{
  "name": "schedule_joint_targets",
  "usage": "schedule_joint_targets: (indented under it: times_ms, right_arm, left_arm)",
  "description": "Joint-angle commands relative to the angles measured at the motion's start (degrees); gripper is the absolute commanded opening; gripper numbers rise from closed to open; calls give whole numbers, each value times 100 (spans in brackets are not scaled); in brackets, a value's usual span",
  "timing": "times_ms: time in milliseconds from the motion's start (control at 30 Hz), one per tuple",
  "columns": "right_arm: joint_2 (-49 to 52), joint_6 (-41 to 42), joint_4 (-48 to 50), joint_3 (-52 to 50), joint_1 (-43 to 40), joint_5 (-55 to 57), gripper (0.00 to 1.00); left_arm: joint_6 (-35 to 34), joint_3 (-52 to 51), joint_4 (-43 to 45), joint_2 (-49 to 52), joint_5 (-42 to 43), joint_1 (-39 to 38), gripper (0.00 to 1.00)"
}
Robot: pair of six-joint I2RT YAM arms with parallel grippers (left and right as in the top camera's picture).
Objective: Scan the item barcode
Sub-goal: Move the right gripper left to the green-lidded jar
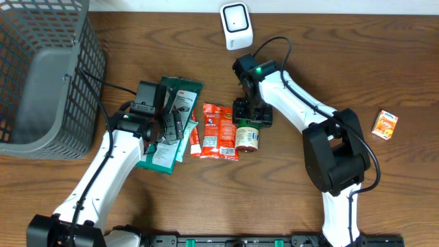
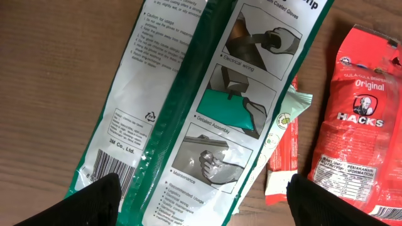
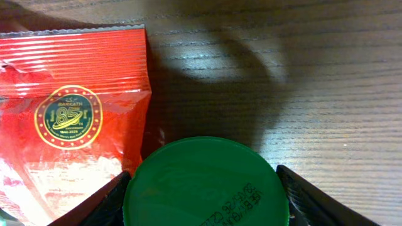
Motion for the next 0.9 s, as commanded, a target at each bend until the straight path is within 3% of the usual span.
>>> schedule_joint_targets:
  times_ms: [0,167,233,533,867]
  right_arm:
    - [-142,24,-92,-15,-85,101,57]
    - [-232,-70,-376,-7,-308,98,59]
    - [-396,-273,-424,-7,-387,101,52]
    - [-1335,-341,-446,-9,-411,557,54]
    - [-1405,-337,-623,-85,-210,876,56]
  left_arm:
    - [11,-20,-2,22,-31,4,85]
    - [11,-20,-4,22,-31,4,85]
    - [11,-20,-4,22,-31,4,85]
    - [11,-20,-2,22,-31,4,85]
    - [11,-20,-2,22,-31,4,85]
